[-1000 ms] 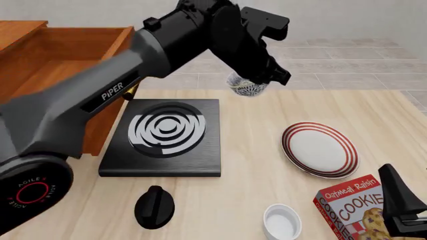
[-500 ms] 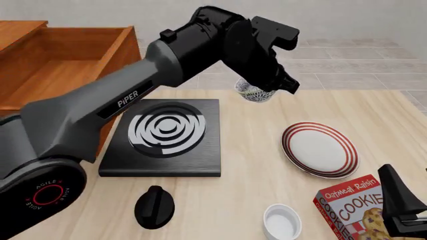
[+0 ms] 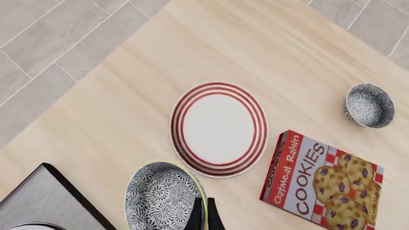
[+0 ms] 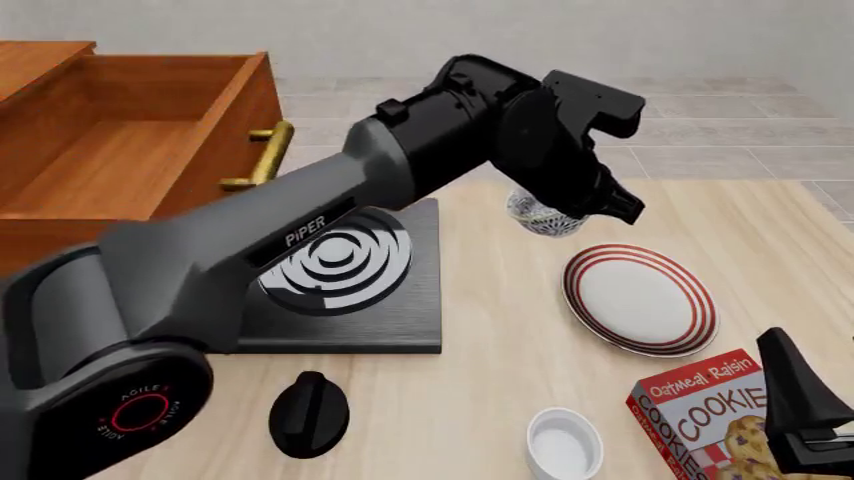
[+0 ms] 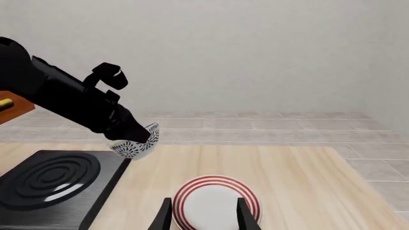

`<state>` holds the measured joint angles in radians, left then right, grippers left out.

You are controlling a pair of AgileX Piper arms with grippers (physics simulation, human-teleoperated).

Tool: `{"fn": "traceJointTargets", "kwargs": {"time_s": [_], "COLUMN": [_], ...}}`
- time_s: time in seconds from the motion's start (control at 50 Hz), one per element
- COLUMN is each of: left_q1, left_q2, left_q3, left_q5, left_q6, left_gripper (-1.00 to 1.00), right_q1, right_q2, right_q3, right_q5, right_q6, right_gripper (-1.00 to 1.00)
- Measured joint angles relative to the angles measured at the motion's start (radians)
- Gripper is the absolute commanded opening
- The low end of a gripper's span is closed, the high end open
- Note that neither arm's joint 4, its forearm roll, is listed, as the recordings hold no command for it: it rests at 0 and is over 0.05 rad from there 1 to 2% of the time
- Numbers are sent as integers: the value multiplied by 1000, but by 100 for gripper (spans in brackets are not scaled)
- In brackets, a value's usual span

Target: Pick the akita bowl in the top layer of the wooden cabinet and place it on the plate.

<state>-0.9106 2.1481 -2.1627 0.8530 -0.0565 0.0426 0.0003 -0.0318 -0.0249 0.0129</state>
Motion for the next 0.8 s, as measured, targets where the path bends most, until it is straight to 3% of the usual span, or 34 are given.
{"fn": "traceJointTargets", "kwargs": {"time_s": [0.8], "left_q1": [-148], "left_q2": [172], "left_q3": [-231], "left_q5": [8], "left_q6": [-130], "left_gripper": [-100], "right_q1": [1], "right_q2": [0], "right_q3": [0], "right_q5": [4], "right_q6": [11], "right_gripper": [100]}}
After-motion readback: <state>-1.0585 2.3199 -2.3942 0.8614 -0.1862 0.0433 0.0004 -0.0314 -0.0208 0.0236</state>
